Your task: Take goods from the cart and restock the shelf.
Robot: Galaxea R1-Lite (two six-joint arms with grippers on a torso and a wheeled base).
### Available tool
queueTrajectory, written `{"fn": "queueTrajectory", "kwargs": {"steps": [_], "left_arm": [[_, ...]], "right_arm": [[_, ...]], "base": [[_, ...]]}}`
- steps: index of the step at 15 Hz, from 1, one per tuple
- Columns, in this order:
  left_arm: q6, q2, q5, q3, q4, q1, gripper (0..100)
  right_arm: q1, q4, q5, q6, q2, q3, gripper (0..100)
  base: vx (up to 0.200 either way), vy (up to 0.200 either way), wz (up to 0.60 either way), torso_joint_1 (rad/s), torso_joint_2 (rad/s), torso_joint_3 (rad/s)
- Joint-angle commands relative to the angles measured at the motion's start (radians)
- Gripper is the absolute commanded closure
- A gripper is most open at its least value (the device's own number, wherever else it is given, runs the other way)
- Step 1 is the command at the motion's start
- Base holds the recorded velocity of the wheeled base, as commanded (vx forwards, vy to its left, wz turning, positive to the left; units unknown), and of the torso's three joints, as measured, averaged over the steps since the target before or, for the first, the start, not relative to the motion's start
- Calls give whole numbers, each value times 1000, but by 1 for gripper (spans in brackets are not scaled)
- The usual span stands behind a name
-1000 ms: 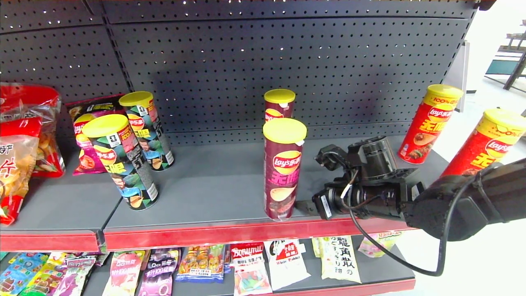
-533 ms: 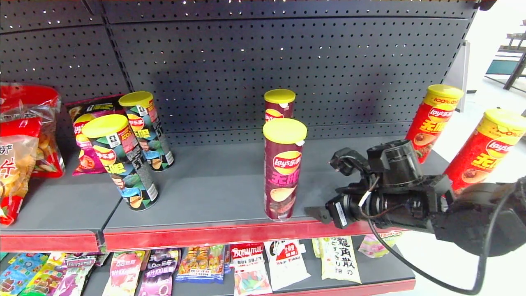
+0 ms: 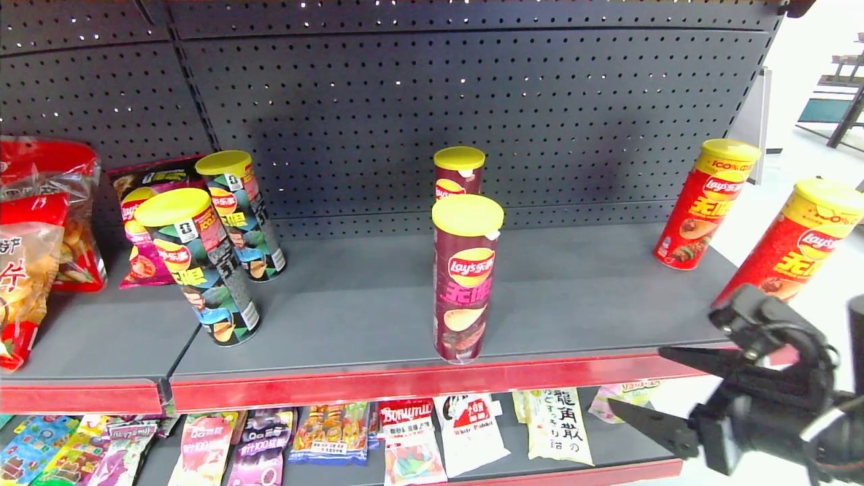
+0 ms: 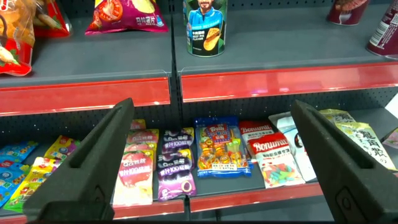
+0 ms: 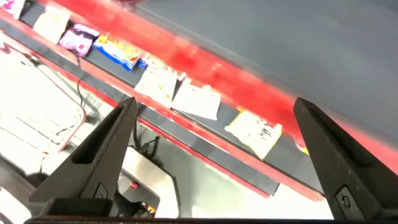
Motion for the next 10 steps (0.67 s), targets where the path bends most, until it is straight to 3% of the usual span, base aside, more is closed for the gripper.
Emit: {"fn": "queueTrajectory", "kwargs": {"steps": [1, 2, 3, 6, 7, 9, 10], "left_arm": [[-1, -1, 0, 0, 1, 0, 0], [-1, -1, 0, 0, 0, 0, 0], [-1, -1, 0, 0, 0, 0, 0], [-1, -1, 0, 0, 1, 0, 0], [-1, -1, 0, 0, 0, 0, 0], [-1, -1, 0, 0, 0, 0, 0], [-1, -1, 0, 0, 0, 0, 0]], "right_arm": [[-297, 4, 271, -106, -394, 242, 0], [-396, 4, 326, -129, -515, 308, 0], [-435, 4, 329, -137, -567, 334, 0], [-544, 70, 266, -73, -808, 369, 0], [-552, 93, 254, -73, -843, 369, 0], [-509, 300, 166, -36, -1140, 364, 0], [-498, 326, 120, -10, -1146, 355, 0]], "base": [[0, 0, 0, 0, 0, 0], [0, 0, 0, 0, 0, 0], [0, 0, 0, 0, 0, 0], [0, 0, 0, 0, 0, 0], [0, 0, 0, 0, 0, 0], [0, 0, 0, 0, 0, 0], [0, 0, 0, 0, 0, 0]]}}
